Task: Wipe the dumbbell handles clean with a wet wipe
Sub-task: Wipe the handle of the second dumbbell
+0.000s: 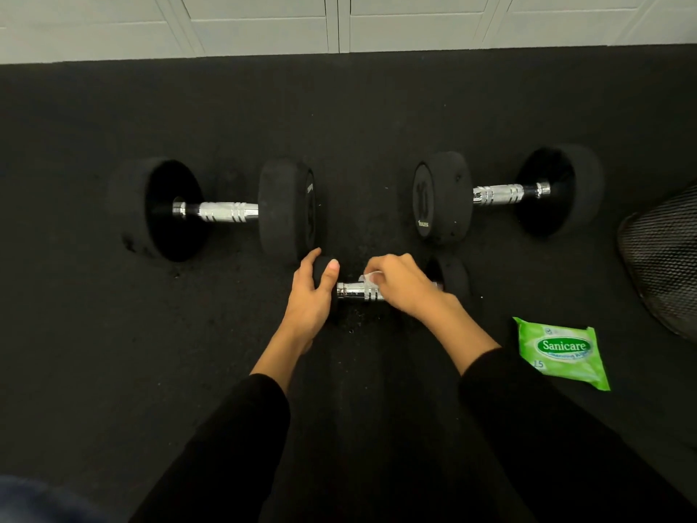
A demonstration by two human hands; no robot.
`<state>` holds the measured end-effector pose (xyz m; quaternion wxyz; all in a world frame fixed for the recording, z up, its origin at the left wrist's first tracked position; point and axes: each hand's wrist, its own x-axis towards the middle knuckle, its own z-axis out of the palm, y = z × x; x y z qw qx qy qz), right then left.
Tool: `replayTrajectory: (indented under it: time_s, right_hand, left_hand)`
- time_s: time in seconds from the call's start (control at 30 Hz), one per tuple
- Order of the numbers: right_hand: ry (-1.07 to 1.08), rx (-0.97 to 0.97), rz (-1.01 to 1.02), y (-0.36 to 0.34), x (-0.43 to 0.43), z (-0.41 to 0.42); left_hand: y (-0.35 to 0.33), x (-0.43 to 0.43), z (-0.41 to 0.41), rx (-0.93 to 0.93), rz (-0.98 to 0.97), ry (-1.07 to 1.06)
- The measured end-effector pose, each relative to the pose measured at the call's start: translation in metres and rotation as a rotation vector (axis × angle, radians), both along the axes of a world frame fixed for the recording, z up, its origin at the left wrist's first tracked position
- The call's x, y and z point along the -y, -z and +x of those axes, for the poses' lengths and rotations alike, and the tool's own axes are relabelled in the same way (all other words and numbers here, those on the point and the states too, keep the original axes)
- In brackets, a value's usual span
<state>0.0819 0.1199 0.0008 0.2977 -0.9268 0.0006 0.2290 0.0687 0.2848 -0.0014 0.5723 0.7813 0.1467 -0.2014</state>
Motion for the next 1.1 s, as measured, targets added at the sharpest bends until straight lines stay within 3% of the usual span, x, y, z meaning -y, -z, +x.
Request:
replayTrajectory:
  time_s: [0.2, 0.43, 0.67, 0.9, 1.1]
  right_hand:
    - [-0.012, 0.089, -0.049, -0.005, 0.023, -0.029]
    - [0.026, -0.004, -0.026, -0.001, -0.002, 0.004]
    - [0.035, 0.095, -0.082, 0.003, 0.01, -0.022]
    - [0.001, -0.068, -0.099, -0.001, -0.002, 0.014]
    - [0.033, 0.106, -0.003, -0.006, -0.009, -0.025]
  left_hand:
    - [-0.001, -0.001, 0.0, -0.003, -0.032, -0.001]
    - [-0.001, -0.001, -0.001, 0.003, -0.03, -0.011]
    - [-0.002, 0.0, -0.002, 0.005, -0.037, -0.005]
    - [-0.004, -0.001, -0.003, 0.005, -0.039, -0.004]
    - [-0.004, -0.001, -0.003, 0.004, -0.046, -0.004]
